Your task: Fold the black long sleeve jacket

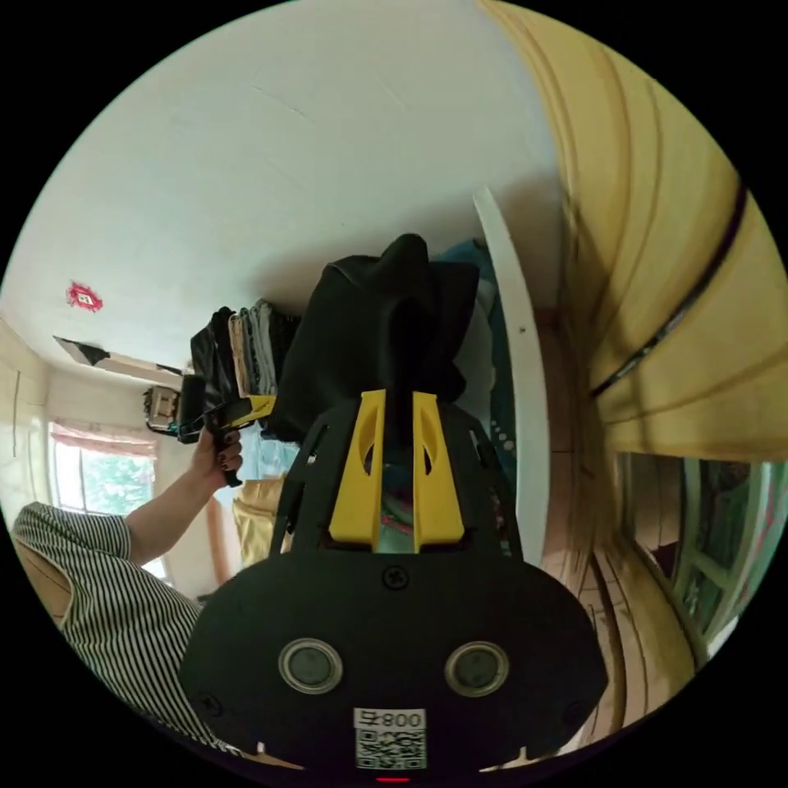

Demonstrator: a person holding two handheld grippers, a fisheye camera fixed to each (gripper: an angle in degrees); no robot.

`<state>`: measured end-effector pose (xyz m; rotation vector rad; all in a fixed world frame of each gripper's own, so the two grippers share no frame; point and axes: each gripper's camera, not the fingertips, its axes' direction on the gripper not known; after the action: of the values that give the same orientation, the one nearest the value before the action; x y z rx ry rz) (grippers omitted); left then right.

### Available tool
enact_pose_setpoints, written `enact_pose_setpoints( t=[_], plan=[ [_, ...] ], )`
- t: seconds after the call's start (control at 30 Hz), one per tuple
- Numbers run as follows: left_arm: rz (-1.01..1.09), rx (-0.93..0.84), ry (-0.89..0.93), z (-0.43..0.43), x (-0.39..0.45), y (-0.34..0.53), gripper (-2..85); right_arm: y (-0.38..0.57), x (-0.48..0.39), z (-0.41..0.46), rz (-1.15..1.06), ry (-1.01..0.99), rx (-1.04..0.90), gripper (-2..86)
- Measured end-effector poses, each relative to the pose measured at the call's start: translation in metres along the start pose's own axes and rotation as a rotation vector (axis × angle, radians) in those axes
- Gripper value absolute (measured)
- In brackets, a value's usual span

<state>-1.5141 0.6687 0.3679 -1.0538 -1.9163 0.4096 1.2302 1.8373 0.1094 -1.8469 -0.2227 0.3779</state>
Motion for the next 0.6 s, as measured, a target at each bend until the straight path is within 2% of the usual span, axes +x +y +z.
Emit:
enact_pose_setpoints(
  t=[0.07, 0.17, 0.27, 0.33, 0.4, 0.47, 0.6],
  plan=[
    [0.056, 0.071, -0.056, -0.007, 0.027, 0.0, 11.7, 0.008, -0.028, 0.004, -0.045, 0.033, 0.096, 3.8],
    [0.177, 0.139, -0.103, -0.004, 0.078, -0.005, 9.9, 0.002, -0.078, 0.035, -0.164, 0.047, 0.132, 1.7],
    [0.301, 0.02, -0.149, 0.037, 0.121, -0.019, 6.9, -0.012, -0.126, 0.11, -0.288, 0.13, 0.035, 0.6],
    [0.357, -0.096, -0.355, 0.083, 0.134, -0.019, 3.4, -0.018, -0.14, 0.174, -0.293, 0.183, -0.091, 0.3],
    [0.383, -0.146, -0.412, 0.111, 0.131, -0.014, 2.3, -0.016, -0.149, 0.233, -0.309, 0.264, -0.194, 0.2],
    [0.296, -0.173, -0.374, 0.123, 0.125, -0.013, 1.6, -0.007, -0.162, 0.274, -0.323, 0.261, -0.201, 0.1],
    [0.316, -0.15, -0.368, 0.133, 0.133, 0.0, 0.8, 0.013, -0.182, 0.298, -0.369, 0.267, -0.133, 0.1]
  ],
)
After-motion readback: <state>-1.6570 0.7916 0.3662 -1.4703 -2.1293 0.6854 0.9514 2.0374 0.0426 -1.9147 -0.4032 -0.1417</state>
